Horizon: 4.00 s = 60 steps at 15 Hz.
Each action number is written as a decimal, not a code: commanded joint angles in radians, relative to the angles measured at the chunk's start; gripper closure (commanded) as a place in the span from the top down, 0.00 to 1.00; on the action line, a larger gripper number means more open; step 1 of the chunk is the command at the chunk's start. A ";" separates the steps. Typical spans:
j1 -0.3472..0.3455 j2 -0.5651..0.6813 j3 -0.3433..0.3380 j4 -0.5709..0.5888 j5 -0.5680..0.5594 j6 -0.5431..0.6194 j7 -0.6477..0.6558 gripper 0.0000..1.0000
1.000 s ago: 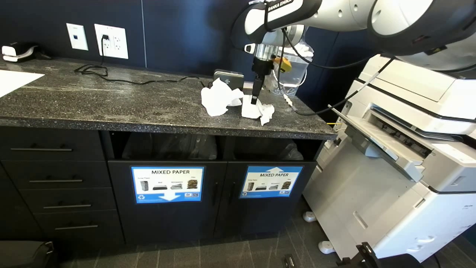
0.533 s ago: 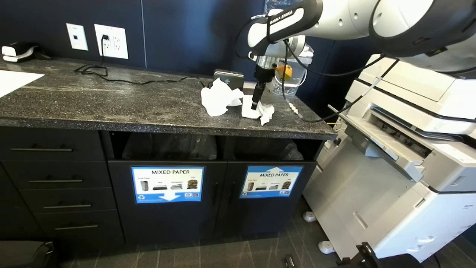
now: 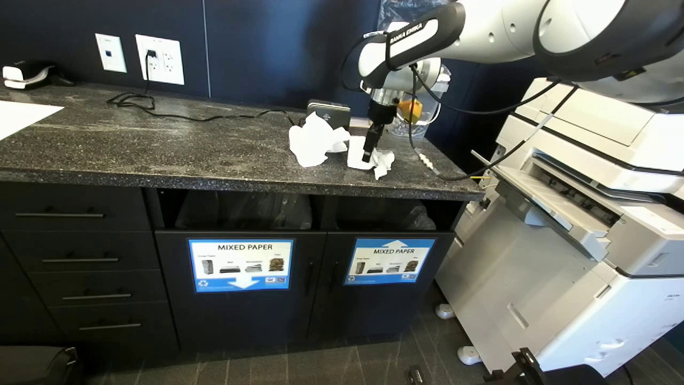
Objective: Throw two of the papers on the countertop into the bin on the right
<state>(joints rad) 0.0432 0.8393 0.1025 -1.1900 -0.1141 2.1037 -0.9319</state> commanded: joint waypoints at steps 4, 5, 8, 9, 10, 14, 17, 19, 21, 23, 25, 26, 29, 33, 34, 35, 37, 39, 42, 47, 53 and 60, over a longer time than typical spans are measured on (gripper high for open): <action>-0.012 -0.033 0.006 -0.049 -0.003 0.042 0.018 0.74; -0.012 -0.032 0.007 -0.049 -0.003 0.045 0.019 0.70; -0.015 -0.033 0.007 -0.056 -0.002 0.056 0.020 0.45; -0.015 -0.034 0.007 -0.059 -0.002 0.057 0.021 0.38; -0.016 -0.036 0.007 -0.062 -0.002 0.060 0.021 0.30; -0.017 -0.039 0.008 -0.069 -0.001 0.071 0.027 0.09; -0.024 -0.047 0.012 -0.077 0.008 0.060 0.030 0.07; -0.028 -0.064 0.011 -0.098 0.016 0.045 0.053 0.09; -0.031 -0.097 0.007 -0.149 0.020 0.041 0.099 0.08; -0.035 -0.152 0.005 -0.243 0.022 0.062 0.157 0.08; -0.038 -0.214 0.007 -0.350 0.027 0.086 0.224 0.08; -0.039 -0.240 0.009 -0.393 0.029 0.098 0.254 0.08; -0.031 -0.320 0.014 -0.537 0.029 0.167 0.357 0.08; -0.016 -0.415 0.030 -0.745 0.027 0.326 0.506 0.08; -0.010 -0.434 0.033 -0.799 0.027 0.380 0.541 0.08; -0.002 -0.457 0.035 -0.852 0.028 0.427 0.580 0.08; 0.019 -0.508 0.033 -0.965 0.019 0.528 0.662 0.08; 0.040 -0.556 0.033 -1.079 0.015 0.611 0.727 0.08; 0.083 -0.629 0.034 -1.263 0.013 0.735 0.837 0.08; 0.159 -0.694 0.001 -1.501 -0.012 0.977 1.033 0.08; 0.350 -0.629 -0.280 -1.537 -0.086 1.196 1.123 0.08; 0.465 -0.466 -0.398 -1.450 0.015 1.357 1.111 0.08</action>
<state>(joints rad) 0.4712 0.2913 -0.2802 -2.6887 -0.1375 3.3789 0.1660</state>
